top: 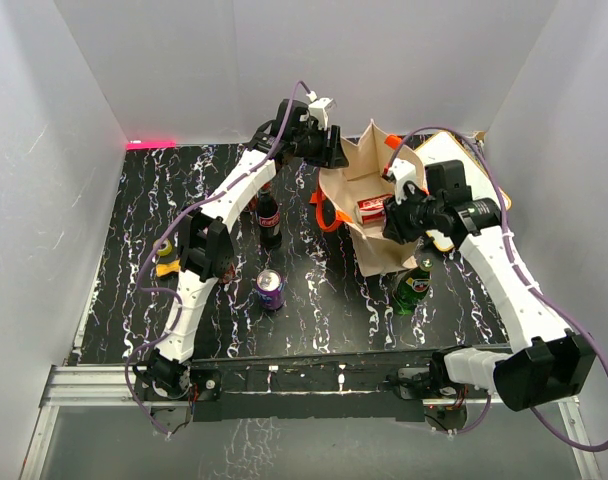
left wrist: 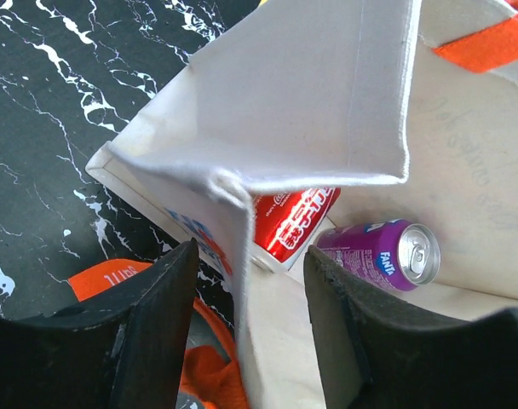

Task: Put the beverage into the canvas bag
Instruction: Adjust the canvas bag at the center of the board.

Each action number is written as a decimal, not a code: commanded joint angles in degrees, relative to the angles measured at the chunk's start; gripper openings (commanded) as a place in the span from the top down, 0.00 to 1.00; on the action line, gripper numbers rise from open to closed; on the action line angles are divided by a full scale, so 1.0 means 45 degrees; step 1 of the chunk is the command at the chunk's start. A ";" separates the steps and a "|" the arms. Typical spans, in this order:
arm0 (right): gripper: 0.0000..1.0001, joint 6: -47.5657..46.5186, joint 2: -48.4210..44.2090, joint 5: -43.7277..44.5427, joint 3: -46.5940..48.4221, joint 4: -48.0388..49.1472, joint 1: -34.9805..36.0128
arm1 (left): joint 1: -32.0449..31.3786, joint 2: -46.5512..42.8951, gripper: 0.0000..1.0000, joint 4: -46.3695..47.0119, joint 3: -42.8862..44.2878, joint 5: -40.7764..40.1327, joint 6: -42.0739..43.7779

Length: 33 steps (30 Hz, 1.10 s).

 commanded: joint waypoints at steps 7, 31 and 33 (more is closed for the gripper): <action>0.74 -0.1048 -0.0510 0.0940 -0.2408 -0.0171 0.0004 | -0.0061 -0.0549 0.57 -0.0035 -0.0140 -0.0008 -0.0066; 0.52 0.1621 0.2436 0.1149 0.1042 0.2991 0.0000 | -0.0247 -0.1450 1.00 0.0002 -0.1592 0.0831 0.0049; 0.48 0.1915 0.2763 0.1202 0.1479 0.3336 -0.0005 | -0.0275 -0.1532 1.00 0.0055 -0.1714 0.0847 0.0008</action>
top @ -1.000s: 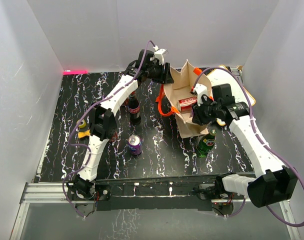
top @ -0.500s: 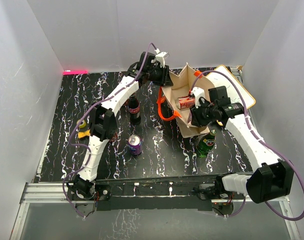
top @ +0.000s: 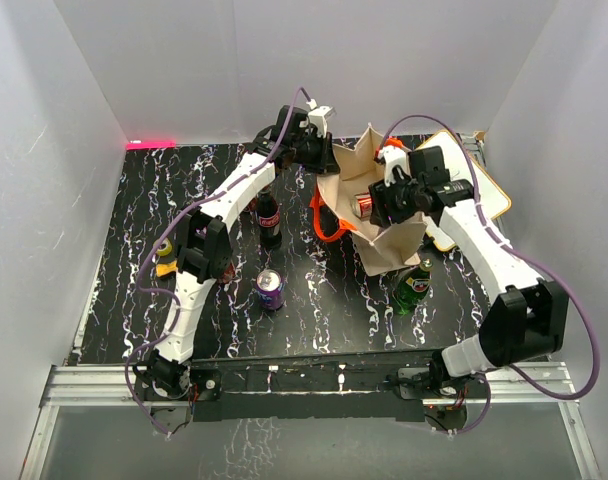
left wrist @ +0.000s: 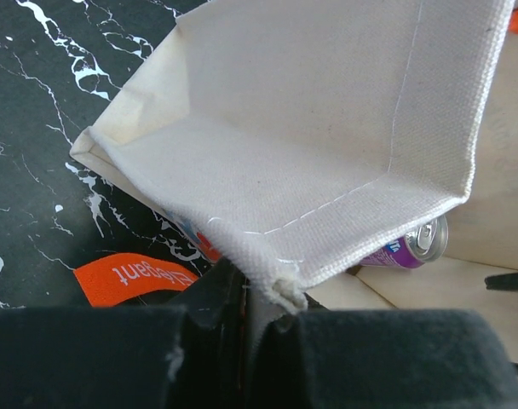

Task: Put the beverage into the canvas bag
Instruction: Adjust the canvas bag at the center of the board, then pick up the drink from the canvas bag.

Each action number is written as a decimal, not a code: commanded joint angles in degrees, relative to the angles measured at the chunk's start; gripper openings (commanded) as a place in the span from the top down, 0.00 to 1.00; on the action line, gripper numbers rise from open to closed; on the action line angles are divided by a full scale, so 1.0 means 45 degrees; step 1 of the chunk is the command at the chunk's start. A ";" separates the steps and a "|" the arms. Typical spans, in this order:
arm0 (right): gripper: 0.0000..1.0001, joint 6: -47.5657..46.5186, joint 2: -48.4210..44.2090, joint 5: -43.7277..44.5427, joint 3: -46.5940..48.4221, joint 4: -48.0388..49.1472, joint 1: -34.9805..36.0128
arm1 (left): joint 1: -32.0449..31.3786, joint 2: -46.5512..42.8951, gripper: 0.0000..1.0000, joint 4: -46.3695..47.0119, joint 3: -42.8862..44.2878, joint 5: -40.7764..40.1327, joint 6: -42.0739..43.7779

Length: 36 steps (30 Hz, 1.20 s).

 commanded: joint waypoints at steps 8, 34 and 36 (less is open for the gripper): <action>0.26 0.1997 0.2023 0.1869 0.2919 0.2437 -0.0004 | -0.0276 -0.1179 1.00 -0.0190 -0.0350 0.0643 -0.0101; 0.07 -0.8438 0.5541 -0.0923 0.4057 0.1216 -0.0085 | -0.0437 -0.1278 1.00 -0.0279 -0.0906 0.0895 0.0344; 0.06 -0.9084 0.5777 -0.0947 0.4127 0.1224 -0.0087 | -0.0433 -0.1278 1.00 -0.0158 -0.1050 0.1217 0.0161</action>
